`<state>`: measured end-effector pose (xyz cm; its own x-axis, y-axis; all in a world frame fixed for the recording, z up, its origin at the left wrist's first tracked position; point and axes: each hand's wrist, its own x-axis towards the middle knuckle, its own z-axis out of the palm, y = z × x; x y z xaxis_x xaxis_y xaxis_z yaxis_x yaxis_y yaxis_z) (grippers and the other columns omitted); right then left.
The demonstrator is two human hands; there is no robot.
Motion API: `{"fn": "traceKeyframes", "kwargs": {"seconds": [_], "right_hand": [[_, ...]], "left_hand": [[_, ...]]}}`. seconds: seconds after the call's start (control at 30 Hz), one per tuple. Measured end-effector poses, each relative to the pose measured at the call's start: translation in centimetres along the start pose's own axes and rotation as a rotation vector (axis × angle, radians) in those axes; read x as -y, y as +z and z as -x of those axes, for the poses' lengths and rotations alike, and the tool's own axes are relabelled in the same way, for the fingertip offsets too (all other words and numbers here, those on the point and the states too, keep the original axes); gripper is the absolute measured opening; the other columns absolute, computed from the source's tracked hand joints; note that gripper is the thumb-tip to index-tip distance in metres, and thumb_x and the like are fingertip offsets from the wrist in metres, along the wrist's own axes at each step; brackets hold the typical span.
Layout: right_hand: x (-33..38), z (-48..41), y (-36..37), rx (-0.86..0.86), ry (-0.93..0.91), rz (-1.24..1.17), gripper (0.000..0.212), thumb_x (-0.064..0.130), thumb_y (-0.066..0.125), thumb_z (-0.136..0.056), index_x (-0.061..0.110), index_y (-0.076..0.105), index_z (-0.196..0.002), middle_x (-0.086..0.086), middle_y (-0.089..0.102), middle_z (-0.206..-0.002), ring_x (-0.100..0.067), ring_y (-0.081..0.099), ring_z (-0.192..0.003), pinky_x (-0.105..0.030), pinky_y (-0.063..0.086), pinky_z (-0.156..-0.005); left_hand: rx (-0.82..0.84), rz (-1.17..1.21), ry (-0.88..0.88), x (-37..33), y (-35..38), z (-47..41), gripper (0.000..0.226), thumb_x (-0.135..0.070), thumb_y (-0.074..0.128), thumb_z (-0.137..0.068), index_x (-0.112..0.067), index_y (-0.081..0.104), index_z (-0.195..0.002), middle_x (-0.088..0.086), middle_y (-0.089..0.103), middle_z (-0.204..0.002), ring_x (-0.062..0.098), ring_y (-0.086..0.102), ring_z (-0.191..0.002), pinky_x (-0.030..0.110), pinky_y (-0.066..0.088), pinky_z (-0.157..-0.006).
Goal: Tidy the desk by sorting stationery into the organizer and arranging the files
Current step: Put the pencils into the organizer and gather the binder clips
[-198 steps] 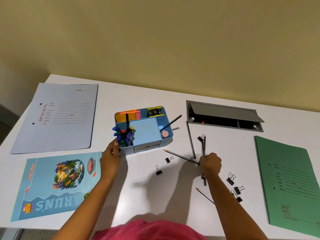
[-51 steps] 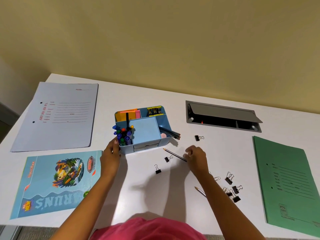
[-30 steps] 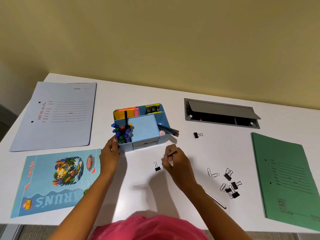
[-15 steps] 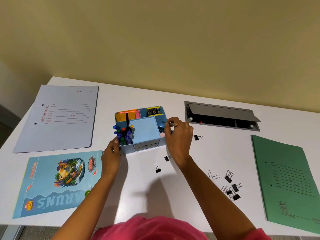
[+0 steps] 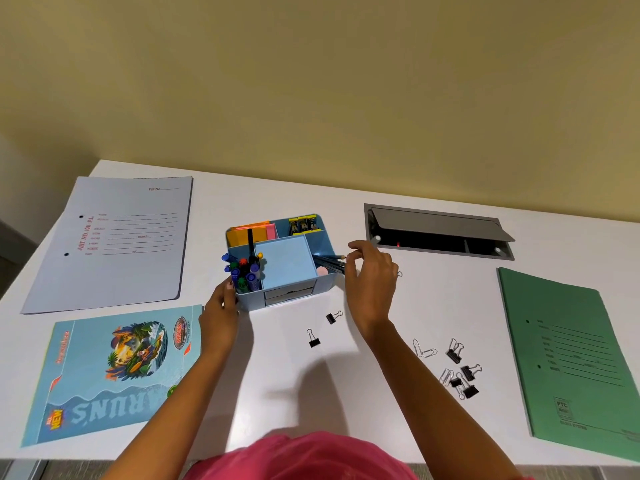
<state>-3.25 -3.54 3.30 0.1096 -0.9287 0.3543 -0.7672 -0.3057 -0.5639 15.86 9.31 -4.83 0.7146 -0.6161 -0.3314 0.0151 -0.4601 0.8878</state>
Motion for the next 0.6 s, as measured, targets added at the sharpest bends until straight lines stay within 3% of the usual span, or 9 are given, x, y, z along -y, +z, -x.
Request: {"fn": "traceKeyframes", "kwargs": {"seconds": [0.33, 0.43, 0.6], "right_hand": [[-6.1, 3.7, -4.3, -0.075, 0.076, 0.017, 0.019, 0.008, 0.054, -0.089, 0.019, 0.062, -0.102, 0.004, 0.067, -0.092, -0.019, 0.059, -0.086, -0.033, 0.041, -0.082], [-9.0, 5.8, -5.2, 0.042, 0.16, 0.009, 0.016, 0.008, 0.056, -0.086, 0.018, 0.063, -0.097, 0.003, 0.065, -0.089, -0.022, 0.058, -0.085, -0.038, 0.045, -0.078], [-13.3, 9.4, -5.7, 0.337, 0.314, 0.157, 0.012, 0.012, 0.068, -0.078, 0.014, 0.066, -0.089, -0.004, 0.065, -0.088, -0.025, 0.059, -0.086, -0.036, 0.046, -0.07]], "left_hand": [[-0.001, -0.009, 0.023, 0.1, -0.1, 0.0, 0.049, -0.053, 0.03, -0.095, -0.026, 0.053, -0.128, 0.011, 0.065, -0.118, 0.031, 0.063, -0.104, 0.052, 0.051, -0.092], [0.002, -0.002, 0.019, 0.0, -0.2, -0.2, 0.048, -0.052, 0.031, -0.095, -0.026, 0.054, -0.128, 0.011, 0.065, -0.119, 0.031, 0.063, -0.105, 0.052, 0.051, -0.092], [0.011, 0.026, 0.006, -0.3, -0.1, -0.1, 0.043, -0.047, 0.033, -0.099, -0.024, 0.053, -0.13, 0.011, 0.063, -0.119, 0.03, 0.061, -0.106, 0.05, 0.052, -0.092]]}}
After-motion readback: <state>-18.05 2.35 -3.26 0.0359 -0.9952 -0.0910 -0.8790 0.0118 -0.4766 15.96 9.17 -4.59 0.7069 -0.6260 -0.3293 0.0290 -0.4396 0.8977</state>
